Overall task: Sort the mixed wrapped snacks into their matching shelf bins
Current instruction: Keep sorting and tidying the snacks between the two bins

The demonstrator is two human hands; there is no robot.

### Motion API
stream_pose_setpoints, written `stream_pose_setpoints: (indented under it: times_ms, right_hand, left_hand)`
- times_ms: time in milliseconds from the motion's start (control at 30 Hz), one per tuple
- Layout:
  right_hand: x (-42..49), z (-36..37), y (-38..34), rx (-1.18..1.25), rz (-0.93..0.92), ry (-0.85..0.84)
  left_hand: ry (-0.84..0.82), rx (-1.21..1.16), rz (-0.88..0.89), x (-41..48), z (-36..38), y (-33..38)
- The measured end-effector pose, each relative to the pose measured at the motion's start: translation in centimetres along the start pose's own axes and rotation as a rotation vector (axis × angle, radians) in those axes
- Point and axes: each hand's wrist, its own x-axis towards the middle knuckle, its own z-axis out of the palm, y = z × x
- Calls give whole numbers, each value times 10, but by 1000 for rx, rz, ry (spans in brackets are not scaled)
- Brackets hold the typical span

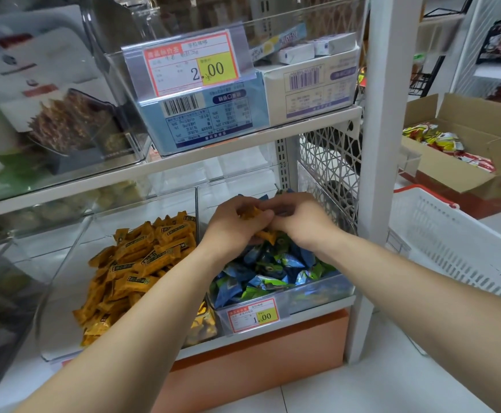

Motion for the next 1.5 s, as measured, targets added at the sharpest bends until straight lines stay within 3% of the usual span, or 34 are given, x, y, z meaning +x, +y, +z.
stream_pose_setpoints:
  times_ms: [133,333,433,500,633,767,867,1000,1100,1233,1367,1433,1500]
  right_hand:
    - [3,-2,-1,-7,10,6]
    - [5,-15,7,-551,-102,-33]
    - [1,-15,10,-796,-143,-114]
    - [-4,-12,10,-965,-143,-214]
    - [-12,-12,10,-1046,19,-395]
    - [-11,-15,13,-1148,87,-342]
    - [-11,-13,10,-1169,-44,-228]
    - [-14,2,3,-1089,-218,-338]
    - [-19,17,12,-1127,-180,-468]
    - [-20,26,19,-1152,-118,-489]
    - [-18,27,21,-1140,-106,-489]
    - [-19,25,21,-1135,-106,-486]
    - [-19,25,20,-1130,-105,-481]
  left_hand:
    - [62,298,141,-2,-15,6]
    - [218,531,324,-21,-86,6]
    - [297,633,256,-25,-126,-12]
    - [241,794,174,-27,-143,-28]
    - [226,1147,4,-28,-160,-38]
    - [219,1391,-133,-22,-157,-30]
    - [270,1344,-70,-22,-153,-28]
    - [67,1172,39,-31,-140,-51]
    - [9,1090,-31,-29,-136,-72]
    - [-27,1075,-117,3,-143,-71]
    - [161,1287,-220,26,-151,-61]
    - [234,1115,-173,22,-149,-61]
    - [158,1021,-123,9,-147,-67]
